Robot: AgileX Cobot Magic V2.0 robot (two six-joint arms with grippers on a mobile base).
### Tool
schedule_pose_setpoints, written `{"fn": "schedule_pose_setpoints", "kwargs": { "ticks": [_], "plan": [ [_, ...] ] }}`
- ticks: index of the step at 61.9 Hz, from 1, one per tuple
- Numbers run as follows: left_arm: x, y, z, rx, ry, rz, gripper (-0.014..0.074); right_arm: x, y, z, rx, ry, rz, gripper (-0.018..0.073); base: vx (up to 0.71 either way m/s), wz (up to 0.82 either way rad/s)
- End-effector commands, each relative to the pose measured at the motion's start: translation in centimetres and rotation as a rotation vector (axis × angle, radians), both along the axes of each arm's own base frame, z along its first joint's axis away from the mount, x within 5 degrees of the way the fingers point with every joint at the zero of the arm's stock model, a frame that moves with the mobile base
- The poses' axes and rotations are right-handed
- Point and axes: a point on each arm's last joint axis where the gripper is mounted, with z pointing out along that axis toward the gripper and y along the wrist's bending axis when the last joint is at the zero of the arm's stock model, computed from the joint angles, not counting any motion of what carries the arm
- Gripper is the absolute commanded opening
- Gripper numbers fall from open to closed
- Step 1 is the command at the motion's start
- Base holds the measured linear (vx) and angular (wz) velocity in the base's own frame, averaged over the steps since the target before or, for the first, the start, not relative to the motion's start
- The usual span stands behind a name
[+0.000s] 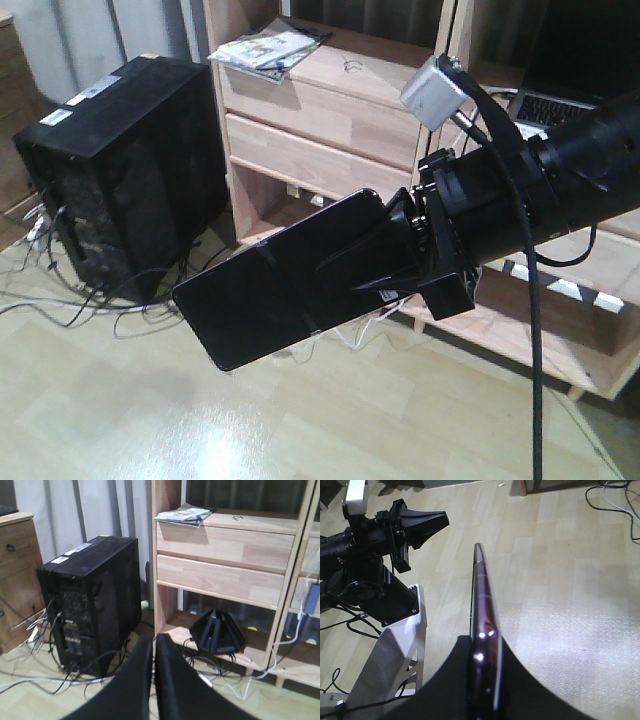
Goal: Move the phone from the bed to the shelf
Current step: 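Carry the phone in the right gripper toward the wooden shelf unit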
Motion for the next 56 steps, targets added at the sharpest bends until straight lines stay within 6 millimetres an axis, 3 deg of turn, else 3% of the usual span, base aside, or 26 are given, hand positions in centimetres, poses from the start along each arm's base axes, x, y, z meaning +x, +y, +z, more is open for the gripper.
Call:
{"fn": "schedule_pose_setpoints", "kwargs": {
  "ticks": [1, 22, 56],
  "plan": [
    [0.05, 0.05, 0.62, -0.015, -0.077, 0.006, 0.0001, -1.36, 0.03, 2.23, 0.093, -0.007, 0.047, -0.0004, 0.29, -0.03],
    [0.05, 0.05, 0.62, -0.015, -0.077, 0.006, 0.0001, -1.36, 0.03, 2.23, 0.093, -0.007, 0.047, -0.0004, 0.28, -0.18],
    [0.05, 0.05, 0.62, -0.015, -0.077, 0.006, 0.0001, -1.36, 0.03, 2.23, 0.093, -0.007, 0.047, -0.0004, 0.20, -0.42]
  ]
}}
